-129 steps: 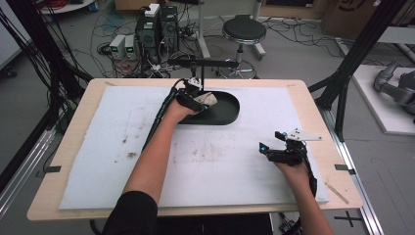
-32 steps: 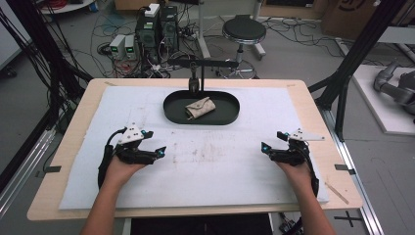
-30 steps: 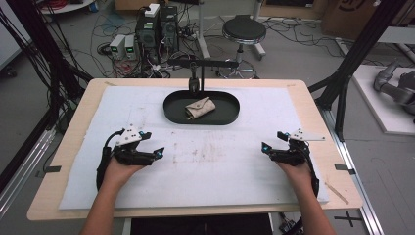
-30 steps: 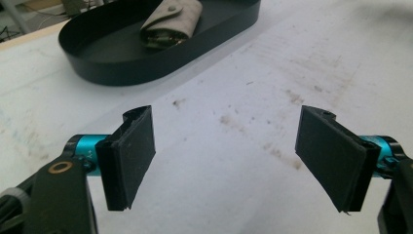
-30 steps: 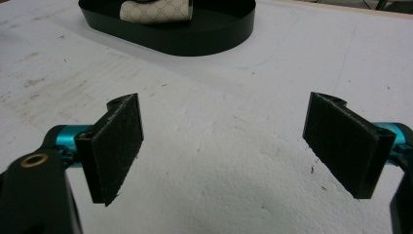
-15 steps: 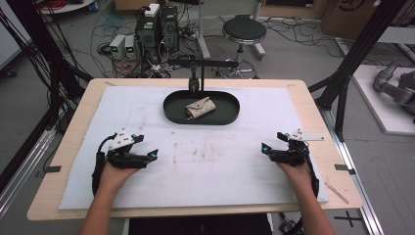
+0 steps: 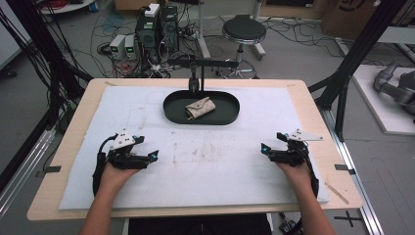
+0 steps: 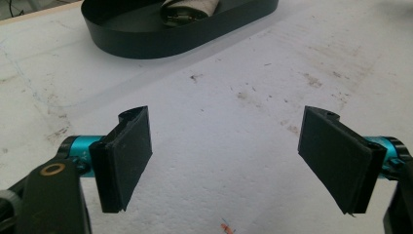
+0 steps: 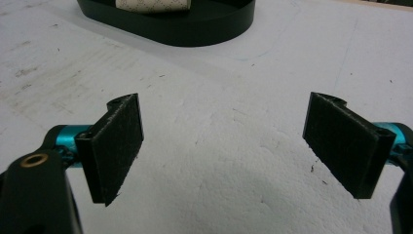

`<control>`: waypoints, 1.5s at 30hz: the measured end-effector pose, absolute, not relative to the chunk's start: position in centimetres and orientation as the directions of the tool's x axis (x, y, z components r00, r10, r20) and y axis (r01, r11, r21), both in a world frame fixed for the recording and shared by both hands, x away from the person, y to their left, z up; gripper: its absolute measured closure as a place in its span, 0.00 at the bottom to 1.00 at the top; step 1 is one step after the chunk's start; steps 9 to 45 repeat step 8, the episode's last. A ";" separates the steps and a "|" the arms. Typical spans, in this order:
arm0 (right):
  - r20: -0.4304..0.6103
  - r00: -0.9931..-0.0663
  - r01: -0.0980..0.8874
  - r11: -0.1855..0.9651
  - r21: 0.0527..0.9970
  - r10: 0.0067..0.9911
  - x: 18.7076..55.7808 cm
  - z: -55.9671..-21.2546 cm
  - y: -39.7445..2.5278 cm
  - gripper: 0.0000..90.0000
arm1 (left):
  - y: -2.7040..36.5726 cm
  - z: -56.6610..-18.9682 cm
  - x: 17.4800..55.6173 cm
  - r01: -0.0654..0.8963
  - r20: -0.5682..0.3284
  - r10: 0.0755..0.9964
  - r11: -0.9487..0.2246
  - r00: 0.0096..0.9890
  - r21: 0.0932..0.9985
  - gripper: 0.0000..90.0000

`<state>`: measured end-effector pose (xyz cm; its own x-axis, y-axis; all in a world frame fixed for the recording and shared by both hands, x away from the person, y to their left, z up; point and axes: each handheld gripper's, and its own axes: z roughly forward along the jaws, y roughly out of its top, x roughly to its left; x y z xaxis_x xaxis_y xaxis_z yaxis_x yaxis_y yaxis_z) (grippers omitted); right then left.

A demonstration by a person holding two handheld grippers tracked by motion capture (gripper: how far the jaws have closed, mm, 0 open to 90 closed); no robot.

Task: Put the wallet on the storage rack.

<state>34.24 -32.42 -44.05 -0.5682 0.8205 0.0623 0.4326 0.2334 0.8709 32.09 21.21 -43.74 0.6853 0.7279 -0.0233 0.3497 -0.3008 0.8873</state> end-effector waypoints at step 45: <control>0.060 -0.569 0.433 0.237 0.870 0.820 34.2 -44.0 -32.3 0.17 | 21.1 -43.8 32.1 0.349 -0.020 0.727 -0.306 0.687 0.885 0.22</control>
